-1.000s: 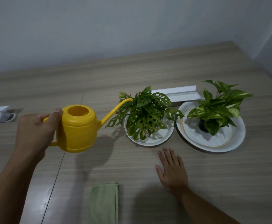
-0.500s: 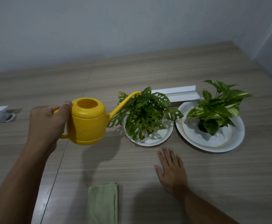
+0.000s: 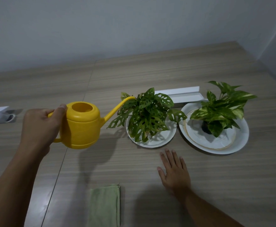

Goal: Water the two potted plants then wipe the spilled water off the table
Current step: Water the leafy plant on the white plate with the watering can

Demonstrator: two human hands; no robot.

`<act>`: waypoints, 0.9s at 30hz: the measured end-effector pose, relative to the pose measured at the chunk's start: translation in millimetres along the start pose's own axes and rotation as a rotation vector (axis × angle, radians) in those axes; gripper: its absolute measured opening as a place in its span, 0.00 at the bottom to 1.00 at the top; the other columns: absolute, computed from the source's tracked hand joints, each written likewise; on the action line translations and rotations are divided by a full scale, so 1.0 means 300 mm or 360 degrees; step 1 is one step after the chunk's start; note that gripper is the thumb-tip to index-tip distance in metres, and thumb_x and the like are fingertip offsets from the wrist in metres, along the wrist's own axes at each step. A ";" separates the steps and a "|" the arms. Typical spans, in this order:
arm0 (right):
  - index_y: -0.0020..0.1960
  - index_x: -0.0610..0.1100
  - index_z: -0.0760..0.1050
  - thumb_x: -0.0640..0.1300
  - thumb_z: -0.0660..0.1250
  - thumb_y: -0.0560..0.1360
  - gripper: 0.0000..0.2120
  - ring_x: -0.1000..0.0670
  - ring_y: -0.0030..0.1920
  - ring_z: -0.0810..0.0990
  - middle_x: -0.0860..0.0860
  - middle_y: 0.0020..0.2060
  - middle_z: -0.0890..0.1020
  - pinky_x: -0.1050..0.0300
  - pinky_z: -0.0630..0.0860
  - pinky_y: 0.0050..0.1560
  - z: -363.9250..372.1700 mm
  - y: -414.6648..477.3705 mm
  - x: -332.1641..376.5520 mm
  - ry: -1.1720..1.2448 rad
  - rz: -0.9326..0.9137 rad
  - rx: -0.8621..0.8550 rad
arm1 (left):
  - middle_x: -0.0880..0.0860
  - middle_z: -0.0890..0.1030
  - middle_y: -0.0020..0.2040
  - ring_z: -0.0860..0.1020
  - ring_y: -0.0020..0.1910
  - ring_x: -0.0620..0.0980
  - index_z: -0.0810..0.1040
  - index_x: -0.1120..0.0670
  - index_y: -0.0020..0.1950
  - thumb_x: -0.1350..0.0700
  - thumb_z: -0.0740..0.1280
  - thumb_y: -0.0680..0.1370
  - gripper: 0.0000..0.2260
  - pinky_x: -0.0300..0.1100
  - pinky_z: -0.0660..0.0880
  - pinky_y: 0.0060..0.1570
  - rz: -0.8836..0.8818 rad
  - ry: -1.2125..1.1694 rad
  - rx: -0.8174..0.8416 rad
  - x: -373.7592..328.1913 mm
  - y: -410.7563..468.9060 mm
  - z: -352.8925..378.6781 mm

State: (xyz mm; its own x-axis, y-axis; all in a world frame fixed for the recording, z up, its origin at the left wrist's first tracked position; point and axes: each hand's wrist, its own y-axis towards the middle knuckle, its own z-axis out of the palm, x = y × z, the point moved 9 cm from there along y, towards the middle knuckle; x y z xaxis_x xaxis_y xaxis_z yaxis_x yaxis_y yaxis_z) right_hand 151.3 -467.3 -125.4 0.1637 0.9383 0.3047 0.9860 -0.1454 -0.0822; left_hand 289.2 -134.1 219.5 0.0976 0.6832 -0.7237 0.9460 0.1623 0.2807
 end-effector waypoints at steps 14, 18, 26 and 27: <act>0.79 0.53 0.52 0.62 0.50 0.80 0.30 0.49 0.79 0.45 0.52 0.80 0.52 0.46 0.45 0.78 0.005 -0.003 -0.004 0.0008 -0.0015 -0.0012 | 0.66 0.74 0.28 0.71 0.26 0.55 0.77 0.69 0.39 0.47 0.67 0.79 0.24 0.47 0.71 0.32 0.0057 -0.0175 0.0086 -0.023 -0.039 0.022; 0.79 0.53 0.54 0.62 0.49 0.80 0.30 0.48 0.79 0.49 0.52 0.79 0.54 0.45 0.47 0.77 -0.001 -0.002 -0.004 -0.0005 -0.0009 -0.0035 | 0.61 0.71 0.28 0.69 0.27 0.57 0.76 0.66 0.36 0.42 0.66 0.76 0.26 0.52 0.71 0.31 0.0012 -0.0234 0.0083 -0.037 -0.021 0.050; 0.77 0.50 0.62 0.59 0.52 0.80 0.28 0.44 0.77 0.59 0.47 0.77 0.62 0.44 0.60 0.74 -0.022 0.011 -0.017 -0.0008 -0.0017 -0.0087 | 0.61 0.74 0.29 0.70 0.28 0.56 0.77 0.56 0.35 0.42 0.66 0.77 0.20 0.55 0.74 0.32 -0.0032 -0.0158 0.0016 -0.007 0.005 0.050; 0.77 0.49 0.63 0.59 0.54 0.79 0.28 0.43 0.77 0.60 0.47 0.77 0.64 0.44 0.61 0.73 -0.028 0.013 -0.028 -0.0013 -0.0014 -0.0104 | 0.60 0.73 0.29 0.70 0.28 0.56 0.77 0.52 0.34 0.42 0.66 0.77 0.17 0.52 0.73 0.33 -0.0033 -0.0155 0.0012 -0.005 0.003 0.045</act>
State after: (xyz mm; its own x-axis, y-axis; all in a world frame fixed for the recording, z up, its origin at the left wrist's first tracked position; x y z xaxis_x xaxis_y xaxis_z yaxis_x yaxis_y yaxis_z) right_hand 154.0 -478.4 -120.4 0.1552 0.9421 0.2971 0.9874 -0.1572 -0.0173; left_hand 293.9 -144.7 212.4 0.1074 0.6074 -0.7871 0.9504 0.1697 0.2606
